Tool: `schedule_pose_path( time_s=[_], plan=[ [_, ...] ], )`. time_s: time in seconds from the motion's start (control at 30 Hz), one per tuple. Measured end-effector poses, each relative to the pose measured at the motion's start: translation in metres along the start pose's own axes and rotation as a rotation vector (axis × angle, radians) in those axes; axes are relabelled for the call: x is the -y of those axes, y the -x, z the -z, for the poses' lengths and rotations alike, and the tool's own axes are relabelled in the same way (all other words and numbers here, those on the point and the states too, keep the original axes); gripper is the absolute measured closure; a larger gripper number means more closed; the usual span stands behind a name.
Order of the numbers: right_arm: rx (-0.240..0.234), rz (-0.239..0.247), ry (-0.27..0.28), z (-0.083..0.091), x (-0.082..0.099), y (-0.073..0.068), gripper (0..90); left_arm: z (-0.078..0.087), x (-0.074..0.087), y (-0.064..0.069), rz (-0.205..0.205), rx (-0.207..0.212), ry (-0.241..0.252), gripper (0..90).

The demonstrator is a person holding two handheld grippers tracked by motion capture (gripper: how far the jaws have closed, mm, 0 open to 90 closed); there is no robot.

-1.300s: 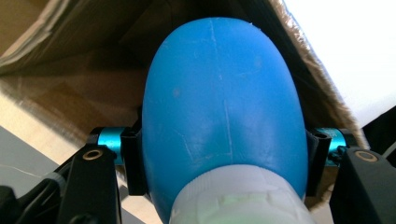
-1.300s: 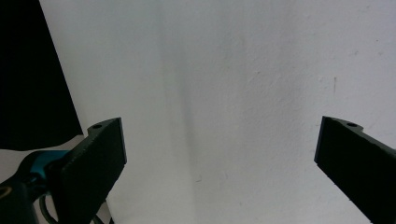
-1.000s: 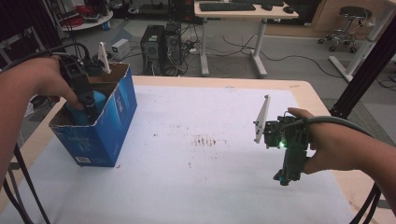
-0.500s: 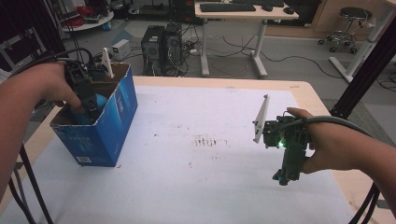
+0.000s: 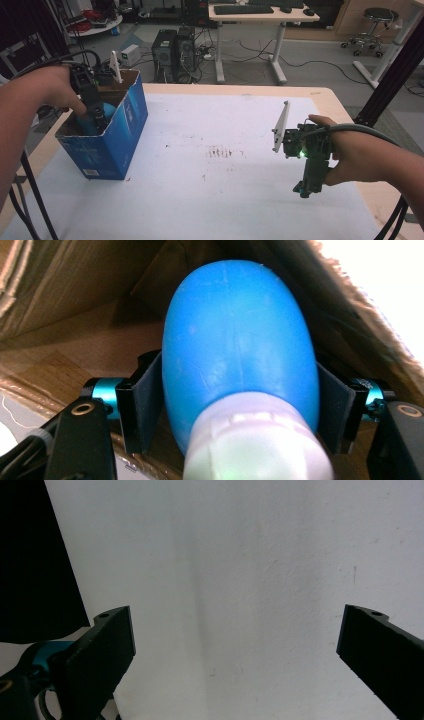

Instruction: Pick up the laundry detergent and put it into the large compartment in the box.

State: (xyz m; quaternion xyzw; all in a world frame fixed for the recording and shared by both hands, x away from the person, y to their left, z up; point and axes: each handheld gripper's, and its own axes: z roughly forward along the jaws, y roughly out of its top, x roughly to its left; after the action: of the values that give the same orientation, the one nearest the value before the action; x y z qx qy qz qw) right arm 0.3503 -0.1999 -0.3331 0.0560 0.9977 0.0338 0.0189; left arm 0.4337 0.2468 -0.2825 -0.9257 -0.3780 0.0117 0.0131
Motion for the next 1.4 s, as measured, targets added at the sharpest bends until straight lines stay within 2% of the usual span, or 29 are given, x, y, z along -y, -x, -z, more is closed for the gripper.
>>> schedule_pose_path(
  time_s=[0.3,0.4,0.57,0.83,1.07,1.17,1.4],
  plan=[
    [0.003,0.004,0.008,0.001,0.001,0.000,1.2,0.015,0.001,0.005,-0.038,-0.004,0.005,30.2],
    [0.002,0.004,0.008,0.001,0.001,0.000,1.2,0.022,0.003,0.005,-0.033,-0.012,0.007,27.8],
    [0.000,0.002,0.008,0.001,0.001,0.000,1.2,0.035,0.007,0.006,-0.052,-0.027,0.016,23.0],
    [0.001,0.004,0.010,0.002,-0.002,0.000,1.2,0.054,0.013,0.012,-0.080,-0.019,0.067,21.4],
    [0.002,0.007,0.008,0.003,-0.002,0.000,1.2,0.073,0.018,0.020,-0.100,-0.027,0.109,15.1],
    [0.002,0.007,0.009,0.003,-0.003,0.000,1.2,0.075,0.017,0.026,-0.129,-0.022,0.124,13.7],
    [-0.001,0.015,0.007,0.005,-0.005,0.000,1.2,0.079,0.007,0.041,-0.212,-0.024,0.117,8.5]
  ],
)
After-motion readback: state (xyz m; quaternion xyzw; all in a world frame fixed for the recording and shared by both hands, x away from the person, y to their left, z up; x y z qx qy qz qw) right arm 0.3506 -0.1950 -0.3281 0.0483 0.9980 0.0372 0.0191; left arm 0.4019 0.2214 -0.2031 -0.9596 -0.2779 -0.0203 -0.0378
